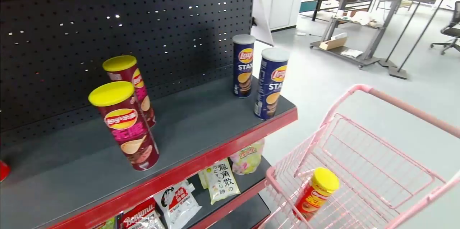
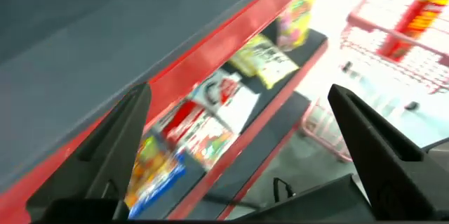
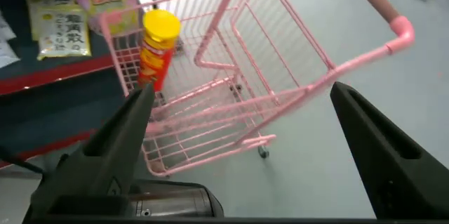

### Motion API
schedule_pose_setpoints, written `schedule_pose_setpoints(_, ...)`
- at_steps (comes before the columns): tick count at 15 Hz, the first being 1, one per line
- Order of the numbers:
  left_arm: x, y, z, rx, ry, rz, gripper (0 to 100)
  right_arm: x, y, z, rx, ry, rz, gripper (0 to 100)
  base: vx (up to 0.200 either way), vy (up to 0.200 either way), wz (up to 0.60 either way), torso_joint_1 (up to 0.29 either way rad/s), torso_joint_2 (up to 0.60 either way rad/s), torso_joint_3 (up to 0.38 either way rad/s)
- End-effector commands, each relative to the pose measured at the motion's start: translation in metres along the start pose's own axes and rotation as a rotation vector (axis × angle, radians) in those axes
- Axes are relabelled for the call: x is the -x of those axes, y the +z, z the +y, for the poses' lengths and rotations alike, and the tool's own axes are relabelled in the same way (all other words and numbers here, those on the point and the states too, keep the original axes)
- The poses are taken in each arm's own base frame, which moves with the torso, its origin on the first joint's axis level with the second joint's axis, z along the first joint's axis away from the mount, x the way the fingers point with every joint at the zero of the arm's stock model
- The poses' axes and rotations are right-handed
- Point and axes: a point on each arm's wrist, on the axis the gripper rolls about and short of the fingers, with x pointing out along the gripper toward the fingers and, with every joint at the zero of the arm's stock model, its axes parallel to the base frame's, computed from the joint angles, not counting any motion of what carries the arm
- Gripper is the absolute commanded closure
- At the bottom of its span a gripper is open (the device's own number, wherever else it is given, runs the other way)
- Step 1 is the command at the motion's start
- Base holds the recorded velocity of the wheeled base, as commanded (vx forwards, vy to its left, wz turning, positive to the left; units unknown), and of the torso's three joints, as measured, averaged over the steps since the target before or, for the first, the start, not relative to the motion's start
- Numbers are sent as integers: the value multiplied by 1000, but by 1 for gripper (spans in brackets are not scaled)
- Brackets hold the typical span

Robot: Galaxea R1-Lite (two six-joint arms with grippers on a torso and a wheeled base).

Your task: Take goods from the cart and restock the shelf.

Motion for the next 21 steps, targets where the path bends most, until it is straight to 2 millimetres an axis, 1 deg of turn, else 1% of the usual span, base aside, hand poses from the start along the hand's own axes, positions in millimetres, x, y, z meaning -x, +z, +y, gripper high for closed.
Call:
schedule_pose_setpoints(1,0,0,0,0,0,0,0,-3,-2,1,3,4,17,0,0,0,0,0,0,0)
schedule_pose_setpoints(2,0,0,0,2,0,0,0,-4,-1,1,-2,5,14,0,0,0,0,0,0,0)
schedule_pose_setpoints(3,0,0,0,2,0,-1,0,-9,3,1,-15,5,17,0,0,0,0,0,0,0)
schedule_pose_setpoints(4,0,0,0,4,3,-3,0,-15,12,1,-32,2,-6,0,0,0,600,2,2,2)
schedule_pose_setpoints(5,0,0,0,5,5,-4,0,-24,21,0,-59,10,-23,0,0,0,0,0,0,0)
schedule_pose_setpoints(8,0,0,0,5,7,-6,0,-68,53,4,-194,-4,-65,0,0,0,0,0,0,0)
schedule_pose_setpoints(9,0,0,0,7,8,-5,0,-78,57,5,-223,-5,-55,0,0,0,0,0,0,0)
schedule_pose_setpoints(10,0,0,0,6,10,-5,0,-95,62,8,-240,-3,-64,0,0,0,0,0,0,0)
schedule_pose_setpoints(12,0,0,0,5,10,-5,0,-109,65,12,-230,49,-26,0,0,0,0,0,0,0)
schedule_pose_setpoints(14,0,0,0,7,11,-4,0,-117,63,14,-225,75,22,0,0,0,0,0,0,0)
schedule_pose_setpoints(16,0,0,0,7,10,-4,0,-137,37,24,-213,116,201,0,0,0,0,0,0,0)
schedule_pose_setpoints(17,0,0,0,7,11,-2,0,-142,33,26,-219,131,243,0,0,0,0,0,0,0)
schedule_pose_setpoints(18,0,0,0,7,13,-2,0,-153,30,32,-271,219,308,0,0,0,0,0,0,0)
schedule_pose_setpoints(20,0,0,1,21,29,-2,0,-176,31,38,-329,241,355,0,0,0,0,0,0,0)
schedule_pose_setpoints(21,0,0,1,30,37,-1,0,-203,36,41,-375,224,342,0,0,0,0,0,0,0)
